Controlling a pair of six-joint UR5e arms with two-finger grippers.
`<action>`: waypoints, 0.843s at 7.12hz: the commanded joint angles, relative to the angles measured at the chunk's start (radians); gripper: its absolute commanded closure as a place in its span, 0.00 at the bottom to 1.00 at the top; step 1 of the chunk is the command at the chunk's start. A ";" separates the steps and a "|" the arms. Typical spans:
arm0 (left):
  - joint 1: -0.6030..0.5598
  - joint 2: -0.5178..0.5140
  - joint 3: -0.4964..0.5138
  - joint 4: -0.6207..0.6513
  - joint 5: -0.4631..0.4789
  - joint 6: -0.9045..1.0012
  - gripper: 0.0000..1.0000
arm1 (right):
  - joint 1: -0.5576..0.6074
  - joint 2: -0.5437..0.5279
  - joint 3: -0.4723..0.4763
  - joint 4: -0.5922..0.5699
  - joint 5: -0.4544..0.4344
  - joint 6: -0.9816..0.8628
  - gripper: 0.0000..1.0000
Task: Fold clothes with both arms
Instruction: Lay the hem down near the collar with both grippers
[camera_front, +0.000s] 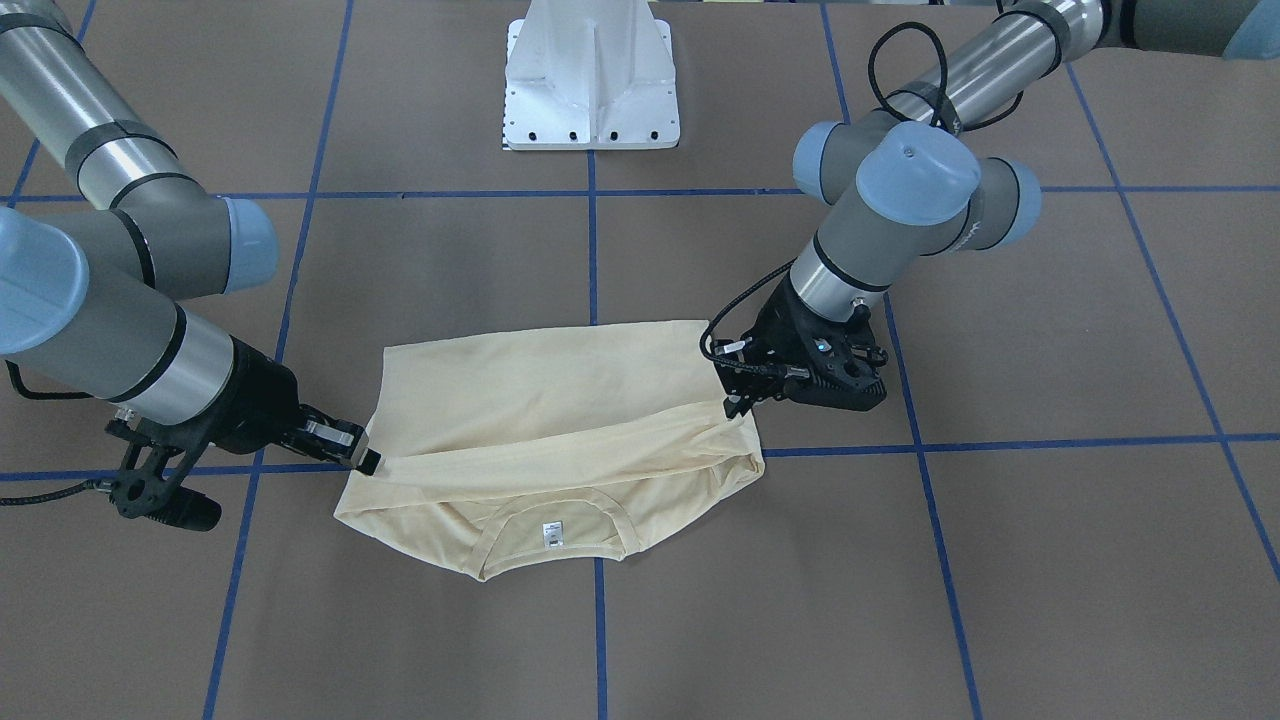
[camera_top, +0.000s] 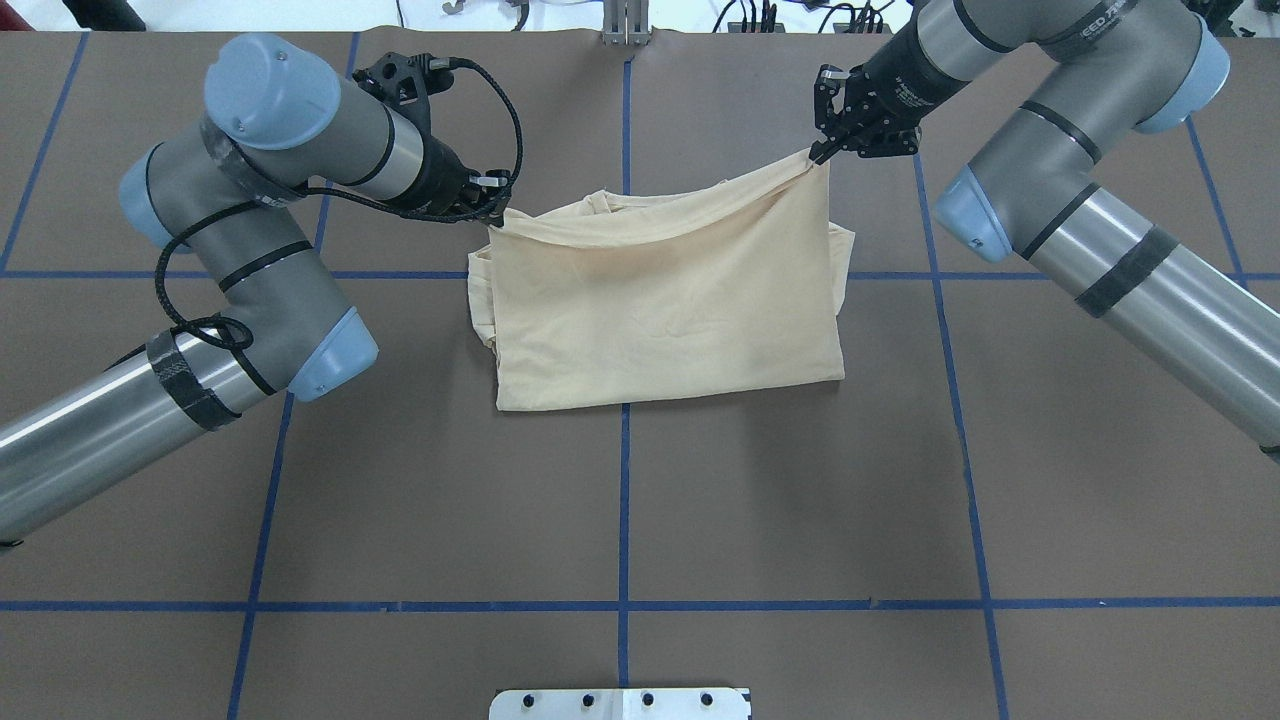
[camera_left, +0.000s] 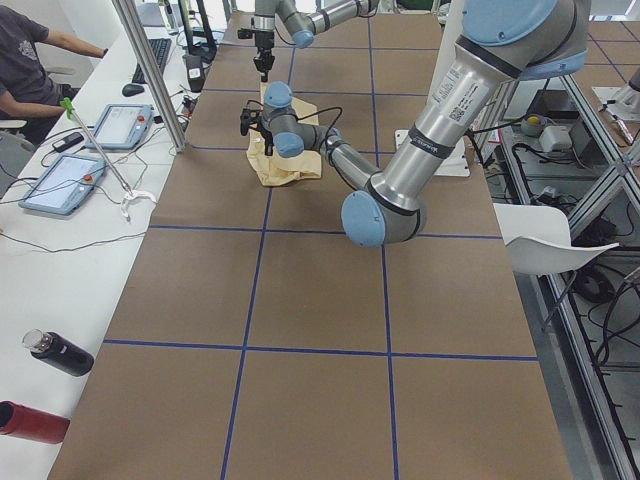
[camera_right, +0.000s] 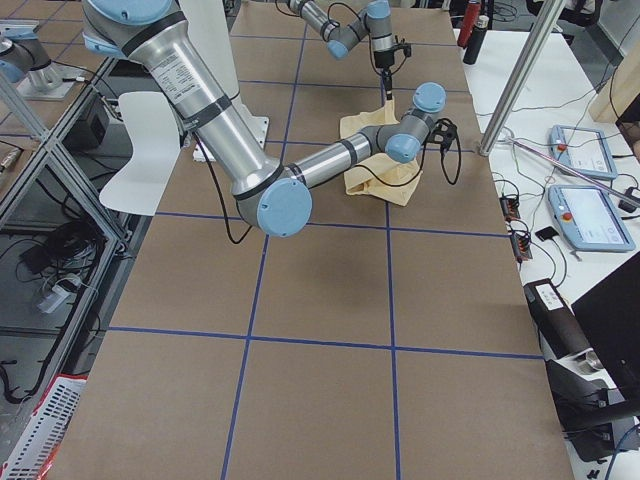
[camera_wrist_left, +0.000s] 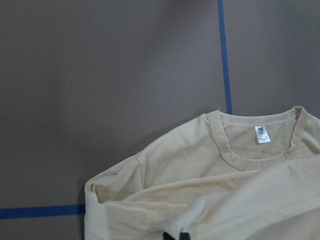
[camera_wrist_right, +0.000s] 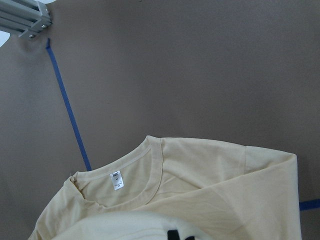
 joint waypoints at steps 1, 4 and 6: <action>-0.002 -0.033 0.135 -0.106 0.051 0.000 1.00 | -0.010 0.048 -0.094 0.017 -0.035 0.001 1.00; -0.005 -0.030 0.189 -0.142 0.083 0.007 1.00 | -0.026 0.051 -0.132 0.015 -0.065 0.001 1.00; -0.004 -0.030 0.201 -0.144 0.083 0.007 1.00 | -0.027 0.048 -0.149 0.015 -0.069 0.000 1.00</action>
